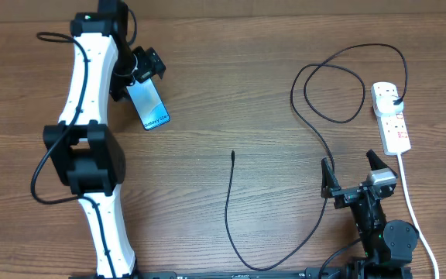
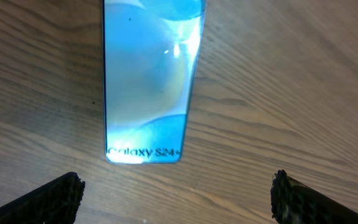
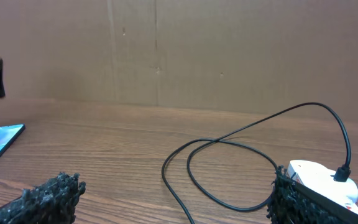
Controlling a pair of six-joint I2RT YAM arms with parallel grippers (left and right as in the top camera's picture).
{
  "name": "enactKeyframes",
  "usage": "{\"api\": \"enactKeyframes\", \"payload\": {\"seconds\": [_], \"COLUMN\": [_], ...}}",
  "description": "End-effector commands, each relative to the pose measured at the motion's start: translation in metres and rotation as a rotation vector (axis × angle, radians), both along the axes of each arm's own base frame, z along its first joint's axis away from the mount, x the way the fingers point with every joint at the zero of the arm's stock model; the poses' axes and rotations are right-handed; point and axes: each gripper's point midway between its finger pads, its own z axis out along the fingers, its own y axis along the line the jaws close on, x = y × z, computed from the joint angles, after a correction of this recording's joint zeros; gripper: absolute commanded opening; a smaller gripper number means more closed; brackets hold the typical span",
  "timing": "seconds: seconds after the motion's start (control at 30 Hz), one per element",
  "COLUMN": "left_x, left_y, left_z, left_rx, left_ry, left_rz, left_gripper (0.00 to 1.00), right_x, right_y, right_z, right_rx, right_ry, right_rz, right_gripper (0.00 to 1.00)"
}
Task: Plug charger to phone and switch on socket
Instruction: 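Lower the left gripper and close it on the phone's edges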
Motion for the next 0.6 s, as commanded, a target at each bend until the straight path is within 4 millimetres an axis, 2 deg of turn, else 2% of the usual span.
{"api": "enactKeyframes", "payload": {"seconds": [0.0, 0.33, 0.57], "left_x": [0.005, 0.001, 0.004], "left_y": [-0.001, 0.005, 0.005], "left_z": [0.002, -0.009, -0.035], "left_rx": [0.032, 0.078, 0.076], "left_ry": [-0.013, 0.015, 0.053], "left_rz": [-0.03, -0.041, -0.049], "left_gripper": [1.0, 1.0, 1.0], "right_x": [0.0, 0.0, 0.0], "right_y": [0.001, 0.001, 0.001], "right_z": [-0.002, -0.002, -0.002], "right_rx": [-0.001, 0.0, 0.0], "right_ry": [-0.001, -0.001, -0.001], "right_rz": [0.001, 0.001, 0.001], "right_gripper": [1.0, 1.0, 1.0]}}
